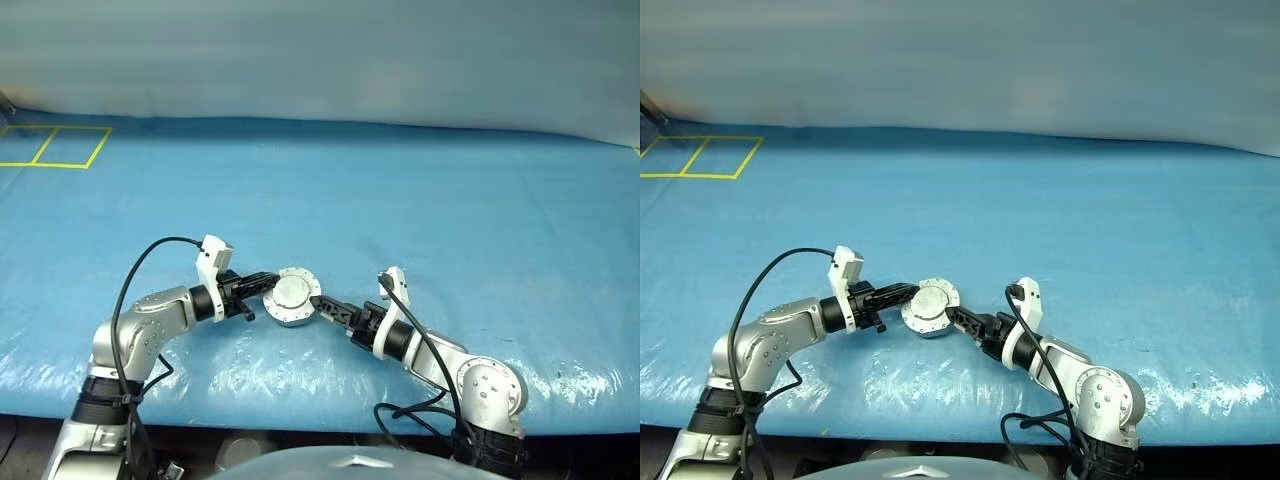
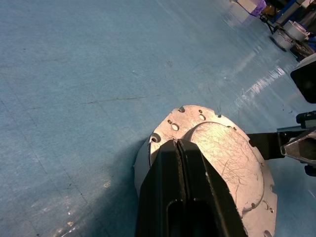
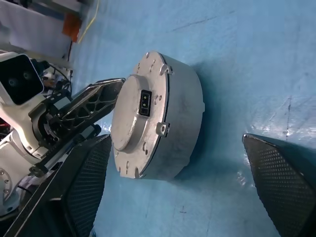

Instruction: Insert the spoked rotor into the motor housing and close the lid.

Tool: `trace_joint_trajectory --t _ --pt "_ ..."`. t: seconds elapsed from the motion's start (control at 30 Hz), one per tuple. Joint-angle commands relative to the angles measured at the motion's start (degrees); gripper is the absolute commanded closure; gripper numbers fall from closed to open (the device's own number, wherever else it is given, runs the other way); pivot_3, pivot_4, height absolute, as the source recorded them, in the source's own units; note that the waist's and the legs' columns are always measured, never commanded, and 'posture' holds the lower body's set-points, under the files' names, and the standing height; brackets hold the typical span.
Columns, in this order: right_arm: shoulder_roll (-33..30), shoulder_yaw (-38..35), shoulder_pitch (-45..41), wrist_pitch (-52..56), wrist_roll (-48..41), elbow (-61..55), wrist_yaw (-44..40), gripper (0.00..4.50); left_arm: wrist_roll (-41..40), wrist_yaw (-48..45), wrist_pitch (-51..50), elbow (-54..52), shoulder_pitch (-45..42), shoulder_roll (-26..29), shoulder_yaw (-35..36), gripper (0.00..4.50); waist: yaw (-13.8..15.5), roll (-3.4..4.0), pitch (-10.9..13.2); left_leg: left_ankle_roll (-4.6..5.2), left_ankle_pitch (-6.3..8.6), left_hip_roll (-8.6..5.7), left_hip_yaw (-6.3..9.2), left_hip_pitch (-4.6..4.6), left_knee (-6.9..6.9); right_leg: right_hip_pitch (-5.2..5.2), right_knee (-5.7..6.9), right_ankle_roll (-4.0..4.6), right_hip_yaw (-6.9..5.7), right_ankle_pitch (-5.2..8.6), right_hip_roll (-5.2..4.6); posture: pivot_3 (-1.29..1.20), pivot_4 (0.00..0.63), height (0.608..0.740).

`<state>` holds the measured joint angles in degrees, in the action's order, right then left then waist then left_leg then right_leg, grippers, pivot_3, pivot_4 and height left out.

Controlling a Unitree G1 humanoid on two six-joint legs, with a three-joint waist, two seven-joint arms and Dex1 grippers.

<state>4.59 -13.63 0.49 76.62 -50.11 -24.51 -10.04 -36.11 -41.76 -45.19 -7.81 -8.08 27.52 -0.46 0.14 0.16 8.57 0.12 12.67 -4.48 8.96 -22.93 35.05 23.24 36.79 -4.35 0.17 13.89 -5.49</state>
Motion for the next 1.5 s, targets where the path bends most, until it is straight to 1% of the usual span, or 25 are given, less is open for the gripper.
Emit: trace_joint_trajectory --t 0.03,0.23,0.4,0.47,0.8,0.9,1.07,1.13,1.2,1.23,1.43,1.5 --pt "5.52 -2.18 -0.40 1.80 -4.53 2.46 3.40 0.02 1.02 0.27 -1.43 -0.11 1.75 -0.23 -1.91 4.50 -0.04 0.00 -0.01 0.00 0.00 0.00 -0.01 0.00 0.00 0.00 0.01 0.00 0.00 0.00 0.01 0.00 0.150 0.740" --pt "6.78 -3.26 0.03 2.34 -13.85 6.23 8.42 0.02 1.32 0.12 -0.74 0.26 2.36 -0.28 -1.81 4.50 -0.43 -0.03 -0.03 0.04 0.01 0.00 -0.03 0.05 0.00 -0.05 0.00 0.00 0.00 0.00 0.01 0.00 0.150 0.740" --pt "7.24 -1.00 0.06 0.25 -20.76 8.69 12.50 0.02 1.54 0.14 -0.45 0.46 2.70 -0.53 -1.98 4.50 -0.73 -0.03 -0.03 0.05 0.02 0.01 -0.04 0.17 0.02 -0.18 0.00 -0.01 0.00 0.01 0.02 0.00 0.150 0.740" --pt "7.22 0.14 -0.16 -0.94 -22.42 9.82 13.88 0.02 1.69 0.03 -0.23 0.73 2.77 -0.62 -2.09 4.50 -0.76 -0.02 -0.03 0.05 0.02 0.01 -0.04 0.24 0.02 -0.25 0.00 -0.26 0.00 0.16 0.02 0.00 0.150 0.740" --pt "5.54 5.73 -0.29 -6.60 -27.38 14.56 17.24 0.02 1.87 0.01 -0.23 0.37 3.27 -0.73 -1.67 4.50 -0.79 -0.02 -0.04 0.07 0.02 0.01 -0.04 0.26 0.04 -0.28 0.00 -0.24 0.01 0.15 0.02 0.00 0.150 0.740" --pt "4.76 6.37 0.19 -8.12 -29.38 15.20 17.83 0.62 1.85 0.17 -0.28 0.18 3.51 -0.70 -1.50 4.50 -0.79 -0.02 -0.04 0.07 0.02 0.01 -0.04 0.26 0.04 -0.28 0.00 -0.22 0.01 0.13 0.02 0.00 0.150 0.740" --pt "2.89 7.28 0.68 -9.28 -32.22 15.14 18.82 2.30 1.93 0.29 -0.25 0.34 3.64 -0.91 -1.44 4.50 -0.95 0.00 -0.03 0.08 0.03 0.02 -0.05 0.25 0.04 -0.26 0.00 0.00 0.03 0.00 0.04 0.00 0.150 0.740" --pt "1.97 7.70 0.92 -9.40 -33.25 15.00 19.42 2.68 2.05 0.35 -0.30 0.35 3.70 -1.20 -1.42 4.50 -1.08 0.01 -0.04 0.09 0.03 0.04 -0.07 0.27 0.04 -0.26 0.02 0.00 0.05 0.00 0.06 0.00 0.150 0.740" --pt "1.09 8.00 1.08 -9.51 -34.18 14.90 20.02 3.25 2.13 0.37 -0.42 0.30 3.71 -1.46 -1.38 4.50 -1.11 0.01 -0.03 0.09 0.03 0.05 -0.08 0.26 0.06 -0.26 0.03 0.01 0.04 0.00 0.07 0.00 0.150 0.740" --pt "0.66 8.13 1.08 -9.49 -34.52 14.86 20.35 3.31 2.16 0.38 -0.44 0.32 3.69 -1.58 -1.35 4.50 -1.12 0.00 -0.04 0.09 0.03 0.04 -0.09 0.27 0.07 -0.27 0.03 0.00 0.05 0.00 0.07 0.00 0.150 0.740" --pt "-0.74 8.79 0.81 -9.87 -35.64 14.97 21.65 3.31 1.94 0.21 -0.01 -0.05 4.02 -2.39 -0.74 4.50 -1.09 0.00 -0.04 0.10 0.03 0.04 -0.11 0.27 0.08 -0.28 0.02 -0.01 0.07 -0.02 0.07 0.00 0.150 0.740" --pt "-0.97 9.03 0.71 -9.98 -35.86 15.06 21.95 3.31 0.47 0.90 0.64 -1.32 4.27 -3.62 1.38 4.50 -1.11 0.01 -0.04 0.12 0.03 0.03 -0.13 0.27 0.10 -0.28 0.02 -0.02 0.08 -0.03 0.07 0.00 0.150 0.740"
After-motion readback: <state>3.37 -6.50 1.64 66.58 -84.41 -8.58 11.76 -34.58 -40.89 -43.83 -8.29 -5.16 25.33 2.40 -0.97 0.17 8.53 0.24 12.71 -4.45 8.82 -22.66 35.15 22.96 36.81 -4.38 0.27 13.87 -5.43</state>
